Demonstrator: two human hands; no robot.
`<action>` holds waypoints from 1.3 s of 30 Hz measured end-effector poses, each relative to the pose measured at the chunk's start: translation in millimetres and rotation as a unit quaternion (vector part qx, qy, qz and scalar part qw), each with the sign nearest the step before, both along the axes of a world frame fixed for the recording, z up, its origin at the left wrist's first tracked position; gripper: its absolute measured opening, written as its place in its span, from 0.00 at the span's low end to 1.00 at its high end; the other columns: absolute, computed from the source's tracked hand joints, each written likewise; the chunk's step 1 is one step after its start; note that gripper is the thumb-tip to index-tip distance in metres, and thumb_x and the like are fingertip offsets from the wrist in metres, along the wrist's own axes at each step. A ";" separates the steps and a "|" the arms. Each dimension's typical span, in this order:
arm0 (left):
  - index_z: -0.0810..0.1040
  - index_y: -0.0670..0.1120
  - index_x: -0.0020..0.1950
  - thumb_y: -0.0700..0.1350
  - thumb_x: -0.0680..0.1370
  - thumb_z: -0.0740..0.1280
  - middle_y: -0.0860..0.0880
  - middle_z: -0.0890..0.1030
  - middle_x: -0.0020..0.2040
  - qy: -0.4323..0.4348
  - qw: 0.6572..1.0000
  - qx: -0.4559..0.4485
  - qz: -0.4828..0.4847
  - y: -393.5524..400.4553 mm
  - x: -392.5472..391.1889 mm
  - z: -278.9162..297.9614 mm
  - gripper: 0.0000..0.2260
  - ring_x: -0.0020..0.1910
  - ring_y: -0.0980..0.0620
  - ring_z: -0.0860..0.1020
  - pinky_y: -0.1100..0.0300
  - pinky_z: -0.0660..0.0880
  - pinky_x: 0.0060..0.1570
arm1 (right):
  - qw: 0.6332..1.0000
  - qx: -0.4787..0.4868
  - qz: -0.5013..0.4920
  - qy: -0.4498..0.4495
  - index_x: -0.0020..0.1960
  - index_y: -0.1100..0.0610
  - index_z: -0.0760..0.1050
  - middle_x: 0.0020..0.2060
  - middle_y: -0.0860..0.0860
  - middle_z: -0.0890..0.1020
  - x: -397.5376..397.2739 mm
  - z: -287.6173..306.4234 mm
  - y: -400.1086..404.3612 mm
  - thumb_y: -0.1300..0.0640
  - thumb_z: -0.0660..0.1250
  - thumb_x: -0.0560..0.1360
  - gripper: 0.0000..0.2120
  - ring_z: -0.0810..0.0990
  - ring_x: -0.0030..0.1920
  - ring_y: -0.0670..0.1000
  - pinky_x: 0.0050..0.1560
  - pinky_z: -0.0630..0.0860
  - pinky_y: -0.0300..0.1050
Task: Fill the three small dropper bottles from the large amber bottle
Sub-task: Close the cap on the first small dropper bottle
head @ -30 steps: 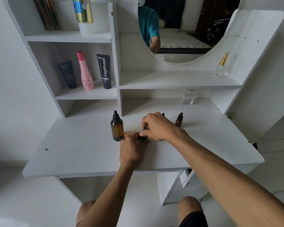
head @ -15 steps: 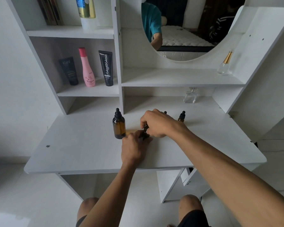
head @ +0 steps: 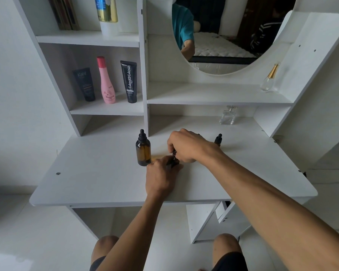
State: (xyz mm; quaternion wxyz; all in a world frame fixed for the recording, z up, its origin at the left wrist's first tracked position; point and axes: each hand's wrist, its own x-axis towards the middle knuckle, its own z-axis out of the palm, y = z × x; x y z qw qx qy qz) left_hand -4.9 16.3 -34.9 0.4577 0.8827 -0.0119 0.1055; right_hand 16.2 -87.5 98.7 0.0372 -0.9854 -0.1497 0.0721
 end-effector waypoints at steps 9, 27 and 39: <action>0.83 0.53 0.58 0.55 0.73 0.73 0.51 0.85 0.51 -0.003 1.000 0.000 0.004 0.1 3.3 -5.0 0.15 0.49 0.47 0.81 0.53 0.79 0.47 | 0.995 0.095 -0.025 -0.019 0.53 0.55 0.82 0.48 0.53 0.82 -4.0 32.5 -21.0 0.66 0.65 0.74 0.13 0.83 0.38 0.53 0.31 0.82 0.47; 0.81 0.55 0.52 0.57 0.74 0.71 0.53 0.82 0.45 -0.003 1.000 0.008 0.012 0.6 7.2 -11.9 0.10 0.42 0.52 0.79 0.57 0.77 0.41 | 0.936 0.259 -0.188 -0.144 0.53 0.59 0.82 0.49 0.58 0.81 -18.3 -91.2 -45.6 0.61 0.70 0.74 0.09 0.81 0.50 0.59 0.52 0.77 0.47; 0.82 0.56 0.52 0.59 0.73 0.71 0.52 0.82 0.46 -0.011 1.000 0.015 0.014 -0.1 7.7 -13.1 0.12 0.45 0.50 0.80 0.53 0.78 0.43 | 0.929 0.277 -0.190 -0.157 0.55 0.59 0.82 0.53 0.57 0.81 -15.3 -109.0 -43.1 0.61 0.69 0.74 0.10 0.81 0.51 0.59 0.50 0.77 0.47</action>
